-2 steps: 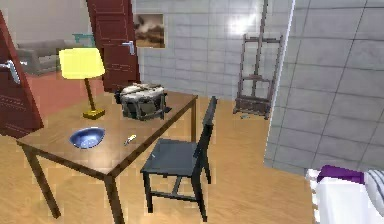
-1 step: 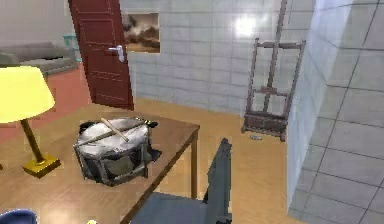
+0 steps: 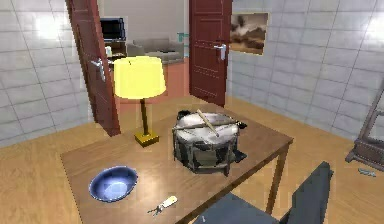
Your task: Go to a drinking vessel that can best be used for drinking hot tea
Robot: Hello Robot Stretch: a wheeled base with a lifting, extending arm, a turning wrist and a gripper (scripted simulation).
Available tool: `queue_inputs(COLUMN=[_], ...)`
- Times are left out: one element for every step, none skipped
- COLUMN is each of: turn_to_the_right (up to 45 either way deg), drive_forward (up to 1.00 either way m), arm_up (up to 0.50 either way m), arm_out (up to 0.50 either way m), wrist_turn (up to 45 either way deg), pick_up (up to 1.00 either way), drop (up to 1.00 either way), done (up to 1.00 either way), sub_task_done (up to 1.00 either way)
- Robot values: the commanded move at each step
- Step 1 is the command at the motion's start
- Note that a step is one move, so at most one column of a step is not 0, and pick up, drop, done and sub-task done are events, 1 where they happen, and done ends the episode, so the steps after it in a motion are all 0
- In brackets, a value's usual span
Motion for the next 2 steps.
queue_inputs(turn_to_the_right=[0.0,0.0], drive_forward=[1.0,0.0], arm_up=[0.0,0.0], arm_out=[0.0,0.0], wrist_turn=[0.0,0.0], pick_up=[0.0,0.0], drop=[0.0,0.0], done=[0.0,1.0], sub_task_done=[0.0,0.0])
